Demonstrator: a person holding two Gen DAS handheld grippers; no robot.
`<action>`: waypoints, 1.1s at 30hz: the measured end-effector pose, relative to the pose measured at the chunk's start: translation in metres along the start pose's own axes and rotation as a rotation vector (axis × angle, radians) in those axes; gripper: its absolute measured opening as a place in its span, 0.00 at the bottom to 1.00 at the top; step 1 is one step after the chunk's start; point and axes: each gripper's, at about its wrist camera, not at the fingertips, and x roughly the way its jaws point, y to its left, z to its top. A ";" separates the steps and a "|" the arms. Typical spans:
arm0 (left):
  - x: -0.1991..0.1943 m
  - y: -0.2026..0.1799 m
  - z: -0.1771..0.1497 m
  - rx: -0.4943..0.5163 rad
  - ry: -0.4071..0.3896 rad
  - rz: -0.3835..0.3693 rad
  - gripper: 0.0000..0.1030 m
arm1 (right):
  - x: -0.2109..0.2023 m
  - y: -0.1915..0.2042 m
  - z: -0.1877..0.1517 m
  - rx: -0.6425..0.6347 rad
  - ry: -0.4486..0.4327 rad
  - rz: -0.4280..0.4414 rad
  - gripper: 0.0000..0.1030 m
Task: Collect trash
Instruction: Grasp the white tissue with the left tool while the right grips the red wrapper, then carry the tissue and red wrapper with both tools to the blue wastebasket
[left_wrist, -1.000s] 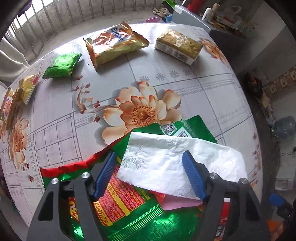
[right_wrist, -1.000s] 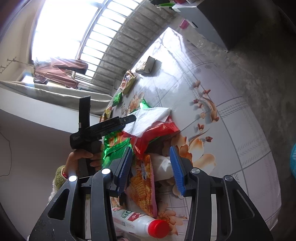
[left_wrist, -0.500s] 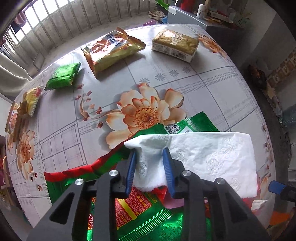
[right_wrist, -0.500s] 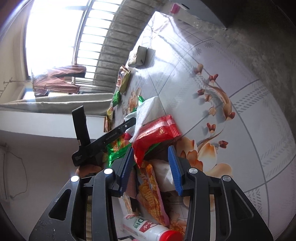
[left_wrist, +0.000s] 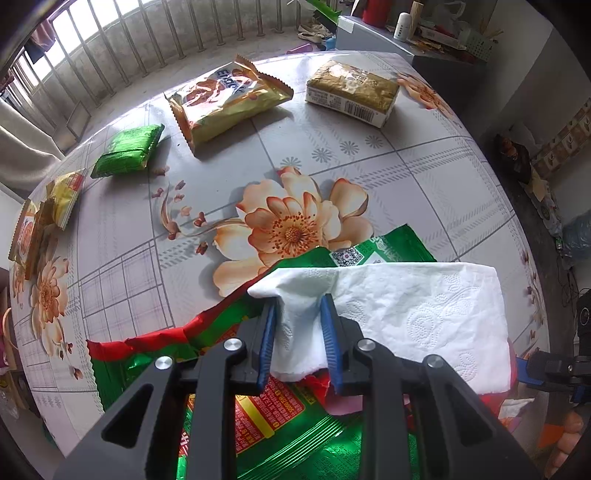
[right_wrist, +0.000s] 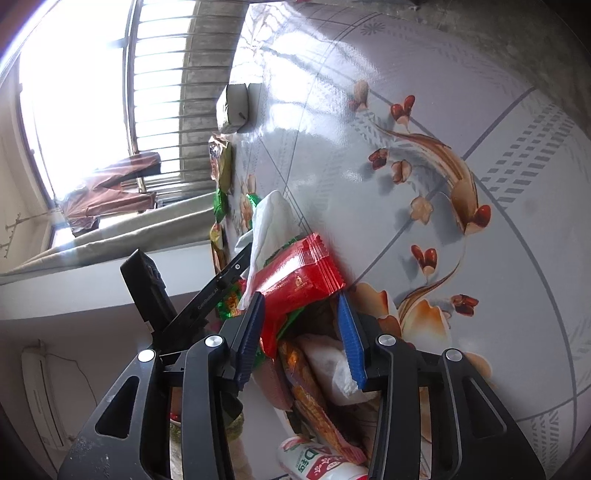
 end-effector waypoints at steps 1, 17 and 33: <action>0.000 0.001 -0.001 -0.002 -0.001 -0.001 0.23 | 0.002 0.001 0.001 0.000 -0.008 -0.003 0.34; -0.008 0.011 -0.001 -0.086 -0.018 -0.103 0.02 | -0.026 -0.003 -0.007 0.004 -0.077 0.150 0.01; -0.147 0.004 -0.021 -0.122 -0.353 -0.231 0.02 | -0.072 0.014 -0.031 -0.043 -0.133 0.306 0.00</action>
